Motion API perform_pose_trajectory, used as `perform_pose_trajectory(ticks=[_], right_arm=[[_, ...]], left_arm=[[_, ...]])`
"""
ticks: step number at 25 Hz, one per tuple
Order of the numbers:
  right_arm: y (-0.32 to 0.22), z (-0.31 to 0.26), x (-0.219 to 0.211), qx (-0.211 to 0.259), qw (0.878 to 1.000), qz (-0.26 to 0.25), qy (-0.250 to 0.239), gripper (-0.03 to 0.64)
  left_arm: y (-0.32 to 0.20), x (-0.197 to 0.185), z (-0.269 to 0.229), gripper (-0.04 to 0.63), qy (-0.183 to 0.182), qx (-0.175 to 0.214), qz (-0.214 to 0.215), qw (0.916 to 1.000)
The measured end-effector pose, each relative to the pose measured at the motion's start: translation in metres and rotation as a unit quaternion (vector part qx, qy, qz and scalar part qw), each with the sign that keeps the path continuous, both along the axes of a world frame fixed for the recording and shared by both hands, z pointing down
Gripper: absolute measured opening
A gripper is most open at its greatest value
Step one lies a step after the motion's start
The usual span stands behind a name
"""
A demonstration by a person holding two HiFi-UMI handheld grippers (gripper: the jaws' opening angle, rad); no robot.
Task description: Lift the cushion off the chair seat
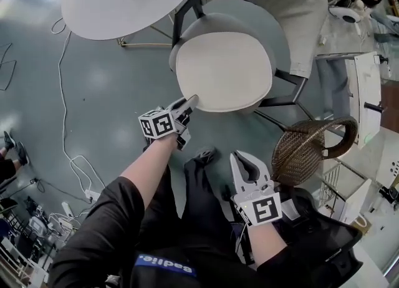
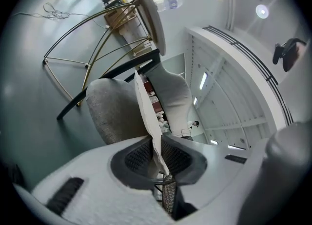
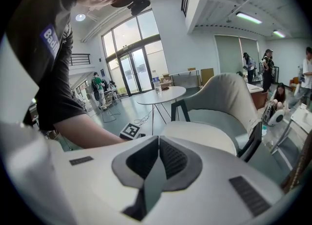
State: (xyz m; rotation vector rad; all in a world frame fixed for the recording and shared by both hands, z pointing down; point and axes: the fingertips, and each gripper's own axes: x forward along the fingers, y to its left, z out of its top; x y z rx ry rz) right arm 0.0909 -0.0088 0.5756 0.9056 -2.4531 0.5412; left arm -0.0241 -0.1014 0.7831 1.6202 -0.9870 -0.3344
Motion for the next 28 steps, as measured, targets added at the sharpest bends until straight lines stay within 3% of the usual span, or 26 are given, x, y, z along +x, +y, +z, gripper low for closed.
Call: perform_pose_trajectory(ticks=[8, 20, 28], right_arm=[[-0.002, -0.061, 0.003, 0.03, 0.999, 0.033, -0.021, 0.029], [0.014, -0.134, -0.002, 0.064, 0.996, 0.049, -0.032, 0.029], [0.019, -0.164, 0.008, 0.076, 0.993, 0.079, -0.033, 0.029]], left_arm=[[0.008, -0.007, -0.059, 0.055, -0.055, 0.019, 0.039, 0.9976], [0.047, -0.018, -0.138, 0.051, -0.084, 0.004, 0.074, 0.9937], [0.059, -0.014, -0.195, 0.046, -0.16, 0.038, 0.167, 0.9721]])
